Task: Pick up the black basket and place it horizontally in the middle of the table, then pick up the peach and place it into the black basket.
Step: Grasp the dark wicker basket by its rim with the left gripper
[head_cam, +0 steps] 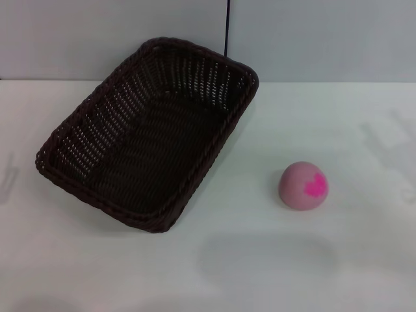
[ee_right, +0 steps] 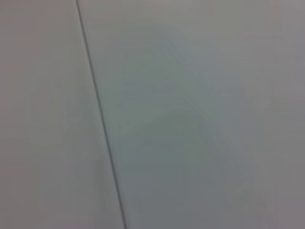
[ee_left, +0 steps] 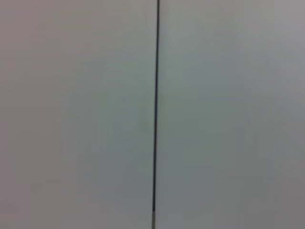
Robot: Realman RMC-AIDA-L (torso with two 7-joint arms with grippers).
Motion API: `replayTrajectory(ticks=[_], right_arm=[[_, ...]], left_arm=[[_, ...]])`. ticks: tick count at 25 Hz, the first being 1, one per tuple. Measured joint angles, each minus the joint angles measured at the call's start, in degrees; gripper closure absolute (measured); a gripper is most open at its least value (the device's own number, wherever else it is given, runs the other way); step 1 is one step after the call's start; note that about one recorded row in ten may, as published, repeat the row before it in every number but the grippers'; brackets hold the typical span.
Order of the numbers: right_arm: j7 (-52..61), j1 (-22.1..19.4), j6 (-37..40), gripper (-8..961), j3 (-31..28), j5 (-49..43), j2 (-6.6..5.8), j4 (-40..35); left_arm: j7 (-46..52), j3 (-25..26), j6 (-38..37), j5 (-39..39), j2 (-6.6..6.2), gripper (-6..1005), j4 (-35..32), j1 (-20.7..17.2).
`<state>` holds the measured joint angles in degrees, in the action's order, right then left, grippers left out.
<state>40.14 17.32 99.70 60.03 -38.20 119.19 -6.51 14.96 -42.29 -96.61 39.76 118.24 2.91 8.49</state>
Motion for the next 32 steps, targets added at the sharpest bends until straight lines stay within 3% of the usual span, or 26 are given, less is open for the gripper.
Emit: replayTrajectory(ticks=[8, 12, 16, 19, 23, 24, 25, 26, 29, 32], right_arm=[[1.97, -1.04, -0.67, 178, -3.42, 0.19, -0.2, 0.51], [2.21, -1.16, -0.6, 178, -5.1, 0.23, -0.15, 0.29], [2.44, -1.32, -0.26, 178, -6.62, 0.24, -0.24, 0.14], [3.33, -1.35, -0.21, 179, -7.82, 0.24, -0.35, 0.06], [4.97, -1.54, -0.12, 179, -8.51, 0.24, -0.41, -0.04], [5.19, -1.71, -0.07, 179, -8.55, 0.24, -0.41, -0.06], [5.35, -1.86, -0.02, 179, -8.56, 0.24, -0.4, -0.06], [5.42, -2.06, -0.01, 179, -8.58, 0.24, -0.37, -0.06], [5.46, -2.62, 0.39, 179, -8.77, 0.24, -0.34, -0.08], [6.4, -3.33, 1.95, 179, -9.67, 0.24, -0.38, -0.13]], left_arm=[[2.7, -1.73, -1.73, 0.18, -0.18, 196, -2.82, -0.27], [11.0, -8.51, -1.09, 0.29, -0.53, 197, -11.13, -1.89], [24.86, -14.66, 6.13, 2.13, -0.88, 197, -24.51, -4.09], [38.36, -16.78, 16.15, 10.88, -0.56, 198, -38.5, -5.32], [59.28, -17.98, 26.13, 29.73, -0.43, 199, -56.79, -4.11], [64.12, -17.93, 27.08, 34.11, -0.47, 199, -60.15, -3.45], [74.27, -17.55, 27.47, 43.84, -0.5, 199, -67.73, -1.65], [74.27, -17.55, 27.47, 43.84, -0.5, 199, -67.73, -1.65], [88.81, -17.58, 26.11, 58.18, -0.45, 200, -79.42, 1.42], [99.7, -17.5, 22.39, 69.59, -0.46, 201, -86.51, 4.94]])
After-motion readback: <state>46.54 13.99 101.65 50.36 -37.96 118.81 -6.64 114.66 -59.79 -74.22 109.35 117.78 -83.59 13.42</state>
